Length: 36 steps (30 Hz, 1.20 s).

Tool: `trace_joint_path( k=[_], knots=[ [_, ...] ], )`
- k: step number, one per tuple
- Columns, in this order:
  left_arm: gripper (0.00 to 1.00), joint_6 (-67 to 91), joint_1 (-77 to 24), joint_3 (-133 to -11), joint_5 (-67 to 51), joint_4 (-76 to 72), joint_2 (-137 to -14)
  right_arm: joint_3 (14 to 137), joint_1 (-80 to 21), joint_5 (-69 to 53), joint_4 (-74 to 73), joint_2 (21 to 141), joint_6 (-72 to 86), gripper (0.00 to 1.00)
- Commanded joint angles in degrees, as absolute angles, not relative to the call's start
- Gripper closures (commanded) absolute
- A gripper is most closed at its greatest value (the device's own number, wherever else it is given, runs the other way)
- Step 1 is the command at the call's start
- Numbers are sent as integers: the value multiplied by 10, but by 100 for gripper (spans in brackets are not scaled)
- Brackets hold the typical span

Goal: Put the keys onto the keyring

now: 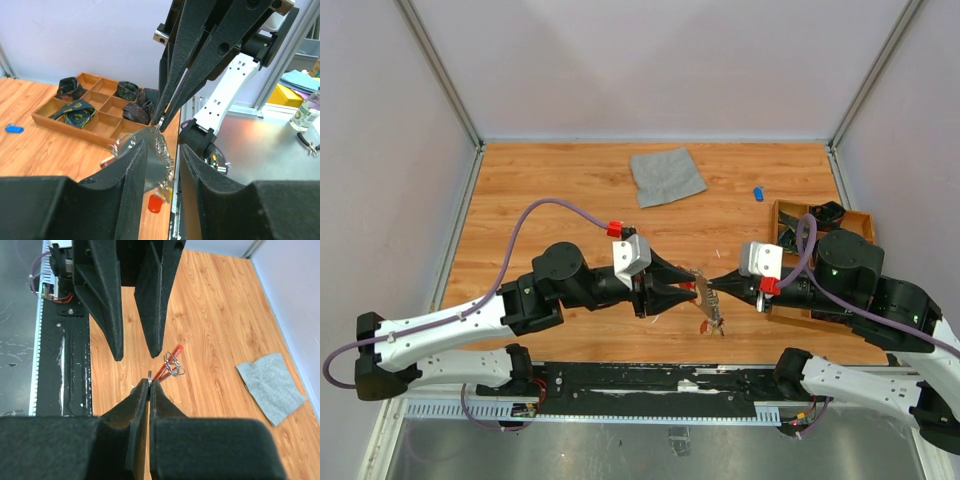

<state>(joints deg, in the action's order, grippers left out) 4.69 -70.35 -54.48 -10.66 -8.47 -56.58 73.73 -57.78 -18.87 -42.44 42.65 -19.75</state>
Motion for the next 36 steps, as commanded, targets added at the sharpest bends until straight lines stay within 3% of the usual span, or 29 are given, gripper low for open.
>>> trace_joint_path(
  k=[1, 16, 36],
  knots=[
    [63, 24, -708, -580, -144, -84, -577, 761, -575, -234, -413, 422, -202, 99],
    [73, 21, -709, -592, -162, -81, -601, 749, -574, -254, -375, 413, -187, 99],
    [75, 27, -708, -595, -159, -103, -604, 733, -575, -258, -372, 425, -182, 99]
  ],
)
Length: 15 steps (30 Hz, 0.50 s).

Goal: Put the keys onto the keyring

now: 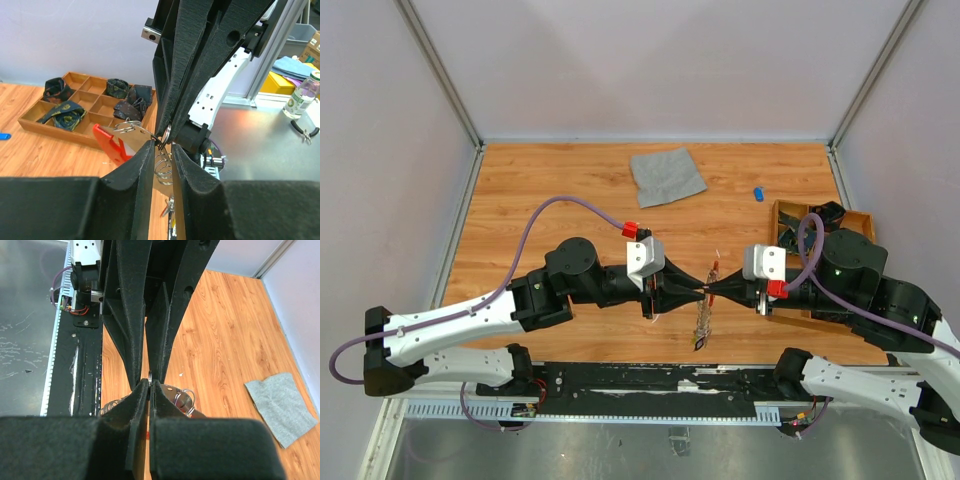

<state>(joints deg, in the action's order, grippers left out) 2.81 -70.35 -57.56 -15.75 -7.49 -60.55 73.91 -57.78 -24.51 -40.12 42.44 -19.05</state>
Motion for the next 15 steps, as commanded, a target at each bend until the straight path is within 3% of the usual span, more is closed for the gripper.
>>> trace_joint_path(
  k=[1, 8, 15],
  knots=[
    [75, 27, -708, -594, -157, -105, -603, 732, -575, -258, -372, 426, -182, 99],
    [78, 28, -709, -584, -143, -113, -592, 732, -575, -262, -373, 426, -181, 99],
    [96, 27, -709, -586, -145, -113, -597, 731, -575, -266, -371, 427, -179, 99]
  ],
)
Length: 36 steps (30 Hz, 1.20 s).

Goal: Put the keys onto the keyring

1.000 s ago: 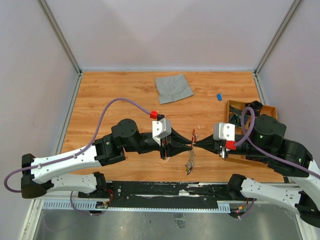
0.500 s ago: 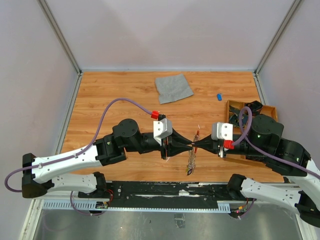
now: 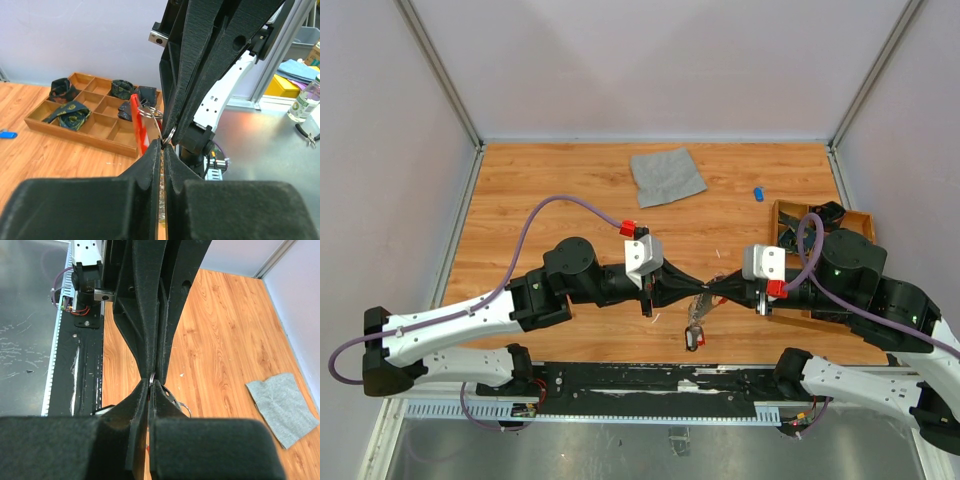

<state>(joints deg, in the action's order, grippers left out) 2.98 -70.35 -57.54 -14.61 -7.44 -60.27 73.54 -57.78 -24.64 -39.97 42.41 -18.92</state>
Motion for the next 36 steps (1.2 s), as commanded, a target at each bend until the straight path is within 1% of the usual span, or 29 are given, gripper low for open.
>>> trace_joint_path(
  k=[1, 8, 10, 12, 13, 17, 21, 30, 34, 36],
  knots=[
    [99, 28, -709, -588, -143, -113, -596, 731, -575, -267, -371, 427, -179, 99],
    [99, 27, -708, -589, -132, -113, -593, 728, -575, -267, -374, 426, -176, 99],
    [100, 28, -708, -587, -126, -115, -590, 728, -575, -256, -373, 423, -175, 92],
    [99, 30, -708, -586, -124, -118, -589, 727, -575, -244, -372, 417, -174, 82],
    [99, 31, -708, -585, -124, -120, -588, 724, -575, -237, -370, 412, -173, 79],
    [99, 34, -709, -584, -123, -123, -587, 713, -575, -220, -367, 397, -172, 76],
    [99, 36, -708, -583, -121, -124, -585, 706, -575, -212, -367, 390, -171, 76],
    [100, 39, -708, -584, -125, -127, -585, 701, -575, -207, -366, 395, -172, 83],
    [99, 39, -709, -586, -122, -122, -589, 701, -575, -203, -367, 399, -172, 88],
    [99, 36, -708, -590, -119, -115, -593, 704, -575, -199, -373, 402, -174, 94]
  ],
)
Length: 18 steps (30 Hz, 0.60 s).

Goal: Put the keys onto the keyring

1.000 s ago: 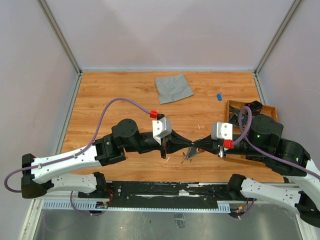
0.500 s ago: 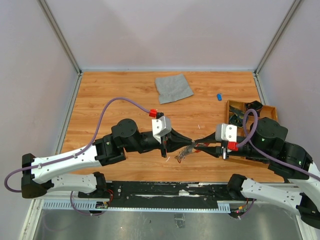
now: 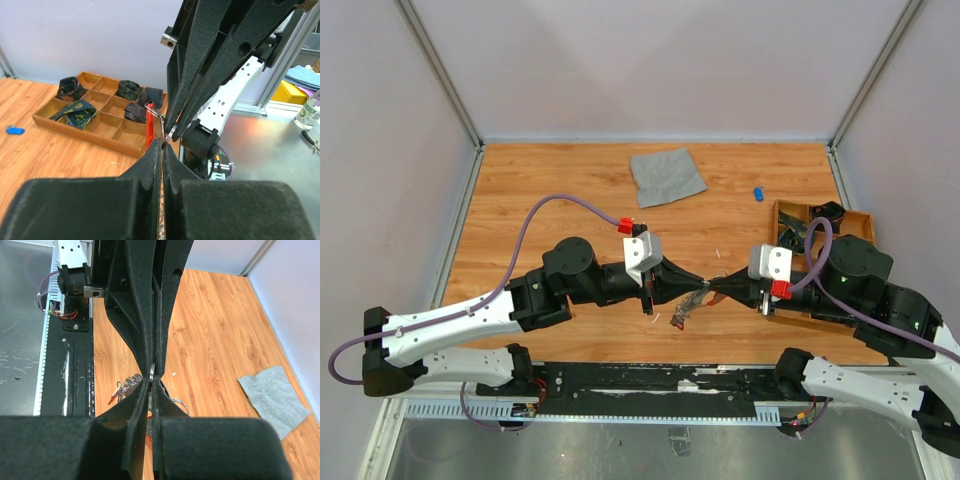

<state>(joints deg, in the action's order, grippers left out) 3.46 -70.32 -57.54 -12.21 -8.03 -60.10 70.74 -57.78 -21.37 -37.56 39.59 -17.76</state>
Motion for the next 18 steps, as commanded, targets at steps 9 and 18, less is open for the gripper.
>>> trace_joint_path(
  k=[9, 18],
  knots=[
    [72, 41, -708, -608, -104, -95, -590, 689, -575, -177, -328, 384, -157, 99],
    [51, 46, -708, -628, -84, -60, -546, 593, -575, -197, -88, 299, -73, 100]
  ],
)
